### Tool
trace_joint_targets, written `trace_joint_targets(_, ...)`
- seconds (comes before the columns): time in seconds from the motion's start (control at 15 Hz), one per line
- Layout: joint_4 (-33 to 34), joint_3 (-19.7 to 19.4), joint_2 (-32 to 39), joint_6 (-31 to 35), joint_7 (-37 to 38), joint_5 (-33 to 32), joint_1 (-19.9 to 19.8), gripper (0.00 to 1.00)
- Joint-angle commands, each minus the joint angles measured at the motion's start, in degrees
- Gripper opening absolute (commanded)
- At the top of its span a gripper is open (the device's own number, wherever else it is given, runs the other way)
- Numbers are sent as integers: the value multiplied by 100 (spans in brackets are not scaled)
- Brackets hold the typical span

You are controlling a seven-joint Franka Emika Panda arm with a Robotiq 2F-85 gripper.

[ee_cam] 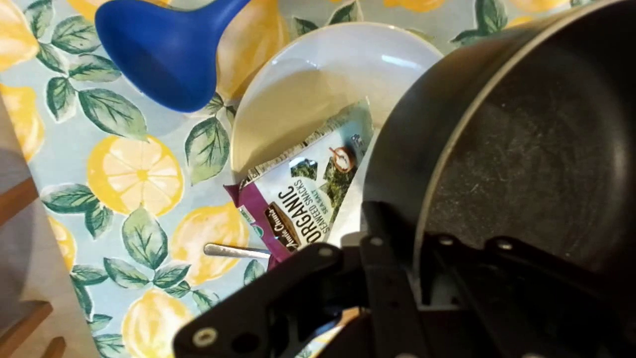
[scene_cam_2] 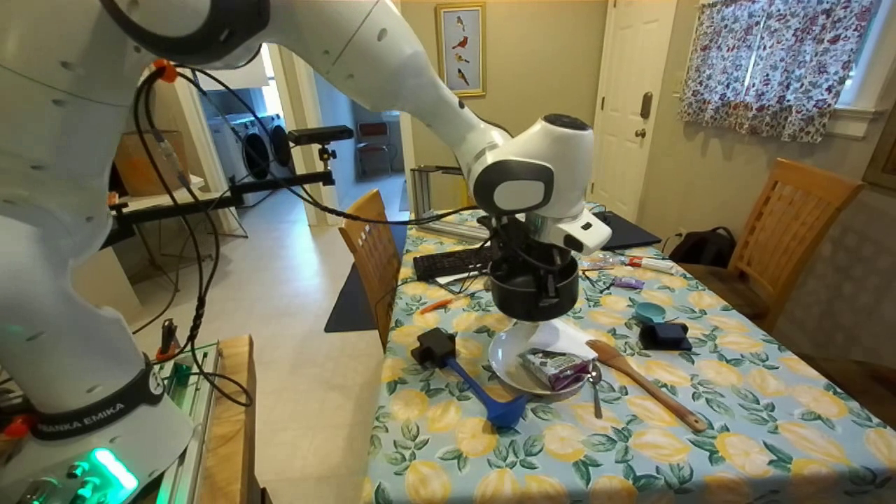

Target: Put the black pot on the table.

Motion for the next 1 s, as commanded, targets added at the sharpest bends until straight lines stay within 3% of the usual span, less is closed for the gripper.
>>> trace_joint_targets(0.0, 1436, -196, 783, -736, 731, 290, -141, 2)
trace_joint_targets(0.27, 2535, -422, 1449, -1343, 1539, 425, -378, 2)
trace_joint_targets(0.53, 3193, -586, 1821, -1811, 2329, 591, -668, 2)
trace_joint_targets(0.67, 3352, -610, 1932, -1890, 2761, 706, -764, 2)
trace_joint_targets(0.73, 2865, -651, 1735, -1647, 2392, 432, -660, 7)
trace_joint_targets(0.93, 3065, -647, 1867, -1708, 2643, 472, -753, 7)
